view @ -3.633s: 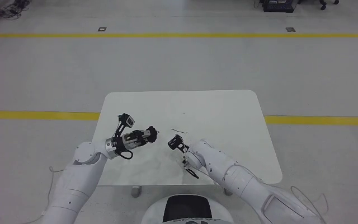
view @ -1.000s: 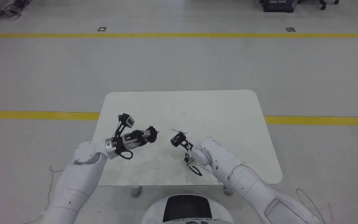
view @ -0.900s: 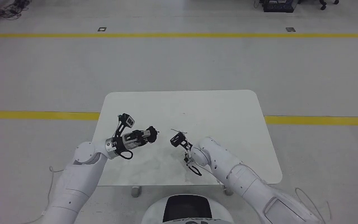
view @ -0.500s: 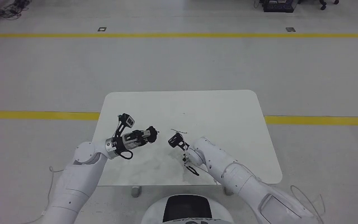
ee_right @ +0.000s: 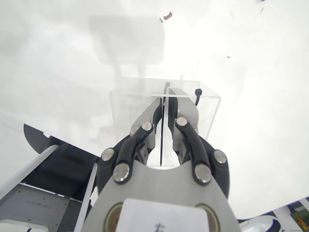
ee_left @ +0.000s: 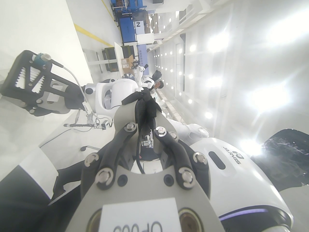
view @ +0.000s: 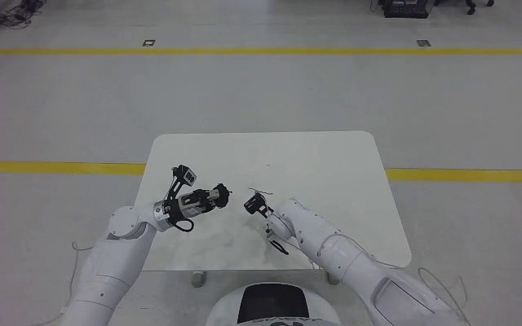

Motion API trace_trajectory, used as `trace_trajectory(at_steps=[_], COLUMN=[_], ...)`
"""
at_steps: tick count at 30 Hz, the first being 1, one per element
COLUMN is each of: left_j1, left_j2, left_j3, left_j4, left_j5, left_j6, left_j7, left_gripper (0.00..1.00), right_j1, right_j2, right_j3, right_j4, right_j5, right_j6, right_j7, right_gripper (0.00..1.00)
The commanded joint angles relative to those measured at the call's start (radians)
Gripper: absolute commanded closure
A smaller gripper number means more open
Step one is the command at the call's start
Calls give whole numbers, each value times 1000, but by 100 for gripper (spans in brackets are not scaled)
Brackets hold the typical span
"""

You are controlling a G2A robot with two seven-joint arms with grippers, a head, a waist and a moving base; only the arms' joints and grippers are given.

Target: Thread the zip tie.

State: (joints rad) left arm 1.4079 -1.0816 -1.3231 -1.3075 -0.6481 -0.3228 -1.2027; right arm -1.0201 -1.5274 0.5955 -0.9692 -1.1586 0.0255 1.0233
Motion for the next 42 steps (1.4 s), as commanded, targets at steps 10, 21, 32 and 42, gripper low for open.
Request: trace_trajectory(at_steps=[10,21,32,42], left_j1=[0,0,0,0], left_j2=[0,0,0,0], left_j3=[0,0,0,0], left_j4=[0,0,0,0], left_j5=[0,0,0,0], left_j6=[0,0,0,0], left_j7=[0,0,0,0], left_gripper=[100,100,100,100], right_j1=[-9,-177,-442,-557], right_j2=[-3,88,186,275], right_j3=[10,172,416,525], right_j4=[-23,-343,-690,-792], right_j5=[-23,-95,-98,71], right_j6=[18,-36,-236,-366], right_j7=[7,19,-98,-389], right_gripper=[100,100,100,100])
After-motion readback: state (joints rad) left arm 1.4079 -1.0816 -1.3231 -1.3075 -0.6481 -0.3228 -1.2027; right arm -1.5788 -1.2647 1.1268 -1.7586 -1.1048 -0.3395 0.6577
